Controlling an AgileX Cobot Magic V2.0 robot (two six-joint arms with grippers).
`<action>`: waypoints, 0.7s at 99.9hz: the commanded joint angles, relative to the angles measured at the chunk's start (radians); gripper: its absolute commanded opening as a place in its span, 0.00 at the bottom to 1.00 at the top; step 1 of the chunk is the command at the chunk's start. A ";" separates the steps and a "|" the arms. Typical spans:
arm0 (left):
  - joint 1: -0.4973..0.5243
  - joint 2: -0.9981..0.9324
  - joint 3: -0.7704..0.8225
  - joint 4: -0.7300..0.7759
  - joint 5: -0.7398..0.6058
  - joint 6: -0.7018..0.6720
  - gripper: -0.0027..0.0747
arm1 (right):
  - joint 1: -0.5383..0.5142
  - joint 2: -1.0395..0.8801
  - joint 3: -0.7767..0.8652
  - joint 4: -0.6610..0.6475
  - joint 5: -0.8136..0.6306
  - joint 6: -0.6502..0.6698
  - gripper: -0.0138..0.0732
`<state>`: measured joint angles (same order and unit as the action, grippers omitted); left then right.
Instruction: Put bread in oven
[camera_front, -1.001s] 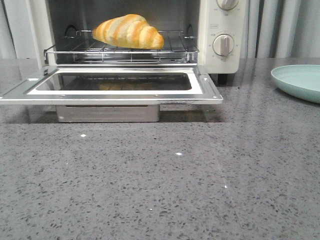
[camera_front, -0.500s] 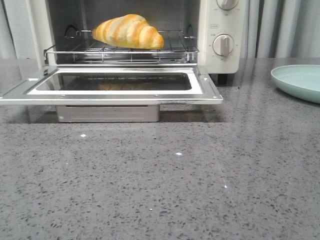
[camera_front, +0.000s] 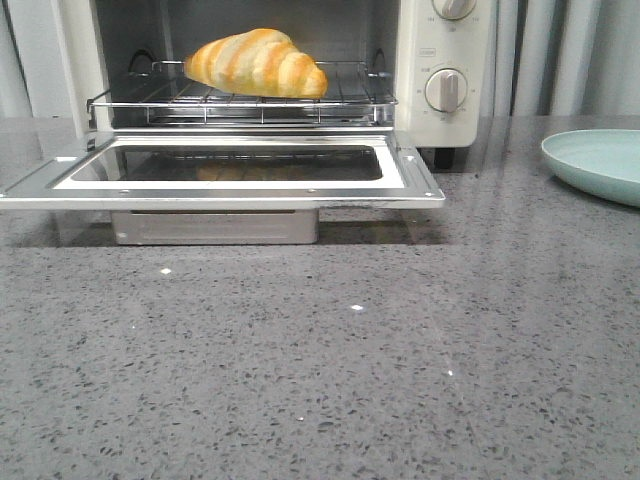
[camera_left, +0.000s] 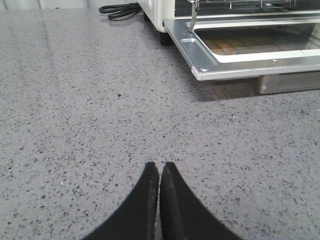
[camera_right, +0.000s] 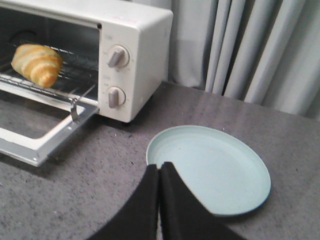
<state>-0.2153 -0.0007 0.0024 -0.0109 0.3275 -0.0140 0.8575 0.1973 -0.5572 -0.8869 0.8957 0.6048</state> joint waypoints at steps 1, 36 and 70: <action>0.002 -0.029 0.021 -0.005 -0.068 -0.012 0.01 | -0.017 0.010 0.006 -0.079 -0.008 0.003 0.10; 0.002 -0.029 0.021 -0.005 -0.068 -0.012 0.01 | -0.471 0.012 0.263 0.333 -0.692 -0.135 0.10; 0.002 -0.029 0.021 -0.005 -0.068 -0.012 0.01 | -0.754 -0.077 0.594 0.575 -0.915 -0.346 0.10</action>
<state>-0.2153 -0.0007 0.0024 -0.0109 0.3297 -0.0140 0.1381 0.1482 0.0099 -0.3519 0.0630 0.3262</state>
